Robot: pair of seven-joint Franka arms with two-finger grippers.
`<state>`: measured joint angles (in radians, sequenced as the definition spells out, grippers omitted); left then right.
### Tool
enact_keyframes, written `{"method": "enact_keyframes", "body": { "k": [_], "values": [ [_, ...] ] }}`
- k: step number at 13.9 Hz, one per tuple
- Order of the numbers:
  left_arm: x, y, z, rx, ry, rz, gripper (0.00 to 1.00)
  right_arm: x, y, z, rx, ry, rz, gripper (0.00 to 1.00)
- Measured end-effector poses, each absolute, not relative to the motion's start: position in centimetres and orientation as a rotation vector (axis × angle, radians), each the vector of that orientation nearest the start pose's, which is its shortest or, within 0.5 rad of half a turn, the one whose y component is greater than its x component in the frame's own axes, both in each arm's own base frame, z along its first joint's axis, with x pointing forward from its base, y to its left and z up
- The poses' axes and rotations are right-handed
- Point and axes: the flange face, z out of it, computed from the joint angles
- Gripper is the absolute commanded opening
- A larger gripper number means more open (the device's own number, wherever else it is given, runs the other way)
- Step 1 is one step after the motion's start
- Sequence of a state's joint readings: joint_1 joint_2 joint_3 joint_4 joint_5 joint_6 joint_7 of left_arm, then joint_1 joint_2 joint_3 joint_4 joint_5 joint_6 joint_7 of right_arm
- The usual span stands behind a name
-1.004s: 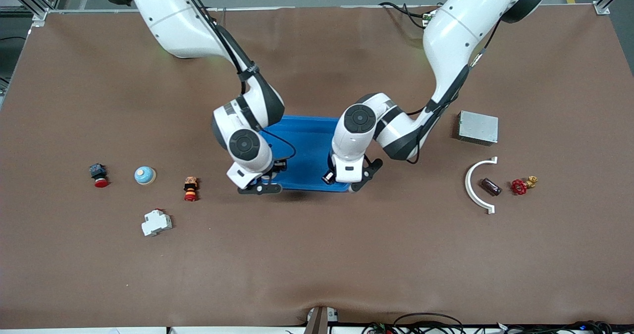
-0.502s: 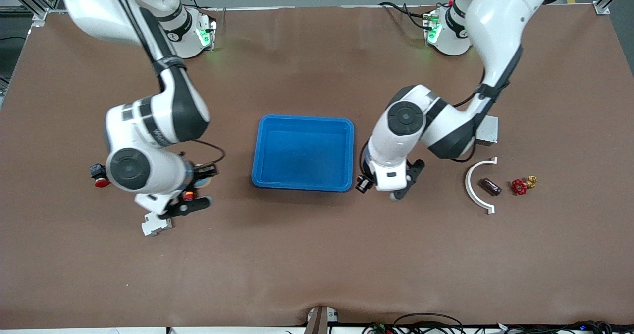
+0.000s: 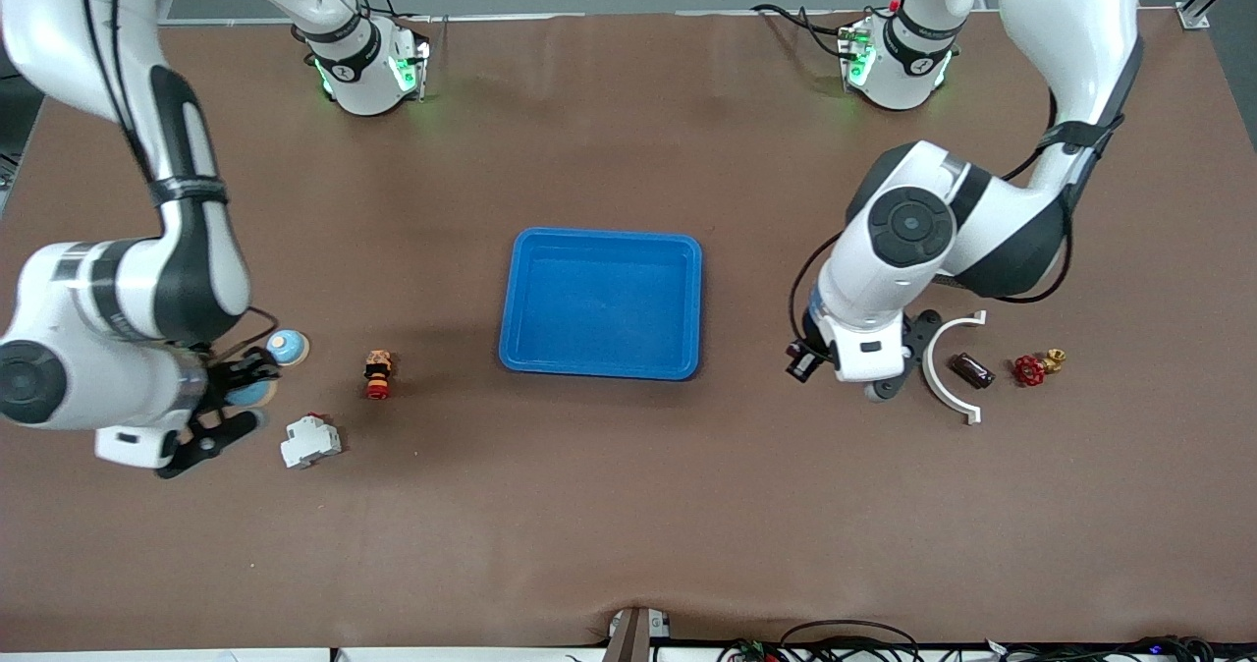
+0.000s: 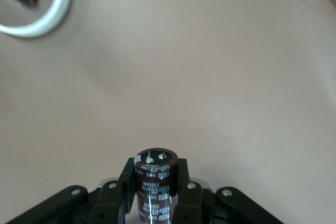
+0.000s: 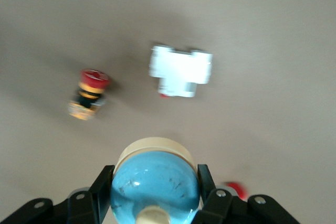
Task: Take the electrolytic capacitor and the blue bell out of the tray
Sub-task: 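Carry the capacitor toward the arc while the right gripper carries the bell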
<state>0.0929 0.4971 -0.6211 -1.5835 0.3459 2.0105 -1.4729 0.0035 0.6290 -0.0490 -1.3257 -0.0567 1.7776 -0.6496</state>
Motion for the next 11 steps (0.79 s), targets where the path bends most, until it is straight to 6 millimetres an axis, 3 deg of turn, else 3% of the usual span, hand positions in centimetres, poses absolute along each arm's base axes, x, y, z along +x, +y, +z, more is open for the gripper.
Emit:
{"method": "enact_keyframes", "body": {
  "k": [2,4,7,11],
  "values": [
    [62.8,-23.4,39.1,-2.838,-1.297,-0.060,0.00,71.4,-8.5,31.6,-2.948,-1.105,0.248,0.06],
    [63.0,-19.7,37.7,-2.795,-1.292,-0.009,0.00,71.9,-12.1,27.5,-2.920,-1.208,0.196,0.06],
    [62.6,-14.2,34.0,-2.724,-1.321,0.089,0.00,72.4,-13.1,23.9,-2.898,-1.313,0.158,0.07],
    [60.9,-11.4,28.1,-2.734,-1.364,0.137,0.00,72.7,-13.3,21.3,-2.891,-1.374,0.126,0.09]
  ]
}}
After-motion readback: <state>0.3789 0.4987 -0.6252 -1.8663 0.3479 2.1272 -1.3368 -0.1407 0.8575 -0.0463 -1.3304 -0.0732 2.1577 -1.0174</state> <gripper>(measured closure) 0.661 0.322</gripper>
